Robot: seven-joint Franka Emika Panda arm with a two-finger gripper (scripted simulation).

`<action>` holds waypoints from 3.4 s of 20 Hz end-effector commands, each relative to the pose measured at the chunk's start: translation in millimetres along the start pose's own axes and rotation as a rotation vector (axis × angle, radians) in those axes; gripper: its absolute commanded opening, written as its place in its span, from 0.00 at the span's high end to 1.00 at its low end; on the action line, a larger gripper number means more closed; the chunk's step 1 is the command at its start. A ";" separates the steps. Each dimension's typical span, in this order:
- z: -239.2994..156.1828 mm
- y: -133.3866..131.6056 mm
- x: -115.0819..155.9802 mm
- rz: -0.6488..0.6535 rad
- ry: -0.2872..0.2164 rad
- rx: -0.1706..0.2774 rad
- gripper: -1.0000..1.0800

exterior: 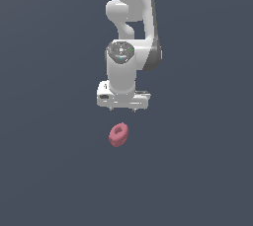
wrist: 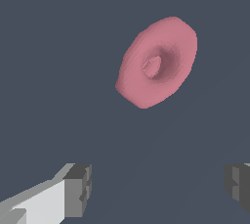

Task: Pick up the object and move it to a goal position.

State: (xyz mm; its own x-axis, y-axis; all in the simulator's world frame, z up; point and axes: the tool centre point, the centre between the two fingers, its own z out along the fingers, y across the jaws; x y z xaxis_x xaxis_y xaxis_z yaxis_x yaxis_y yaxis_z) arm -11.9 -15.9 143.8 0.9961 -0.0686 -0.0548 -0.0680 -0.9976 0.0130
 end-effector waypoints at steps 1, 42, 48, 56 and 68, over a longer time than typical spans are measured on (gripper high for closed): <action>1.2 0.9 5.6 0.042 0.003 0.002 0.04; 54.5 11.7 79.7 0.625 0.049 0.030 0.04; 72.4 11.3 81.0 0.627 0.049 0.030 0.04; 71.7 11.4 82.0 0.627 0.049 0.030 1.00; 63.7 14.7 78.4 0.627 0.049 0.030 1.00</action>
State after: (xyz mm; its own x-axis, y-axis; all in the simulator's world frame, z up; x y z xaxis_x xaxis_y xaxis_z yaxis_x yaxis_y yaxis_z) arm 62.4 -35.3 72.3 0.7681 -0.6403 -0.0012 -0.6403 -0.7681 0.0010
